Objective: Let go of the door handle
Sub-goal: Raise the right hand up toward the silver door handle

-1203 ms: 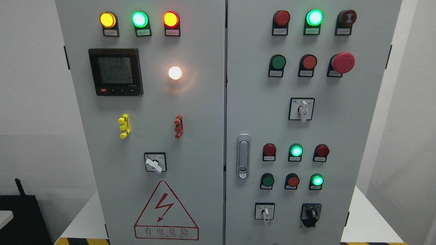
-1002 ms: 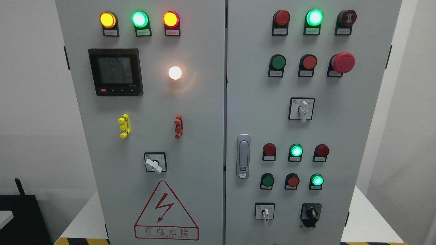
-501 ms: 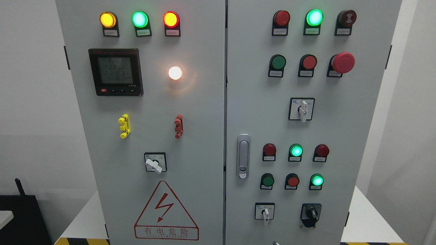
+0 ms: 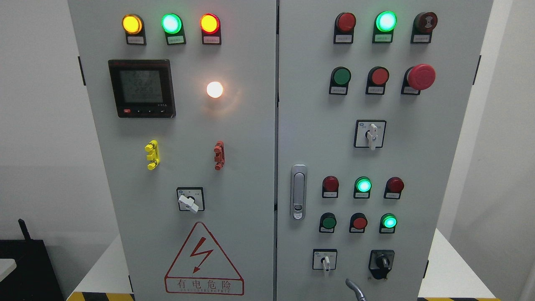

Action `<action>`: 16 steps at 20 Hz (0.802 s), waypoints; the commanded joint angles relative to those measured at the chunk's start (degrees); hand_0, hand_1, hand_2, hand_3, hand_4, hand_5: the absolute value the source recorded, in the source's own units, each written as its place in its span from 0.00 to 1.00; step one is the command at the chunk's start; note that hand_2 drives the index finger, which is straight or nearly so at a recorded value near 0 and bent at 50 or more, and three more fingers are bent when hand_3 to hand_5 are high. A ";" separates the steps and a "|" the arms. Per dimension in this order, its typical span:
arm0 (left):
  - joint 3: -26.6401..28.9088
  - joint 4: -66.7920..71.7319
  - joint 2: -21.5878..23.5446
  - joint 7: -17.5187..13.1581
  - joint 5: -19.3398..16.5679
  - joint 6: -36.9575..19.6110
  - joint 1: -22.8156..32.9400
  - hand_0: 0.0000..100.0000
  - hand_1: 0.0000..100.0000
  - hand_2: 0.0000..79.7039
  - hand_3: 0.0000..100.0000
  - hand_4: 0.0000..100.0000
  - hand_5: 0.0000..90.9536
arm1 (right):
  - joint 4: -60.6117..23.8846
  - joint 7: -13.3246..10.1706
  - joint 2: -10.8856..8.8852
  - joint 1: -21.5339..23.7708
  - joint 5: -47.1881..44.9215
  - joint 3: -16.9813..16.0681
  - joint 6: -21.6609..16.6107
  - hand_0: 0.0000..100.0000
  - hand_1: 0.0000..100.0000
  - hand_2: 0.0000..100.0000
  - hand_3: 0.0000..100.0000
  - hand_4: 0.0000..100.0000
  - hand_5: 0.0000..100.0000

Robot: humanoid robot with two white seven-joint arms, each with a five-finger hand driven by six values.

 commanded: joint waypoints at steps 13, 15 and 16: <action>-0.70 -0.88 0.00 -0.03 0.00 -0.02 -0.02 0.12 0.39 0.00 0.00 0.00 0.00 | 4.34 -12.69 0.20 -10.53 49.91 11.30 11.62 0.36 0.38 0.00 1.00 1.00 0.97; -0.70 -0.88 0.00 -0.03 0.00 -0.02 -0.02 0.12 0.39 0.00 0.00 0.00 0.00 | 5.56 -12.34 0.20 -11.58 51.94 12.53 14.33 0.36 0.38 0.00 1.00 1.00 0.98; -0.70 -0.88 0.00 -0.03 0.00 -0.02 -0.02 0.12 0.39 0.00 0.00 0.00 0.00 | 6.27 -12.25 0.20 -12.28 52.21 12.71 15.92 0.36 0.38 0.00 1.00 1.00 0.98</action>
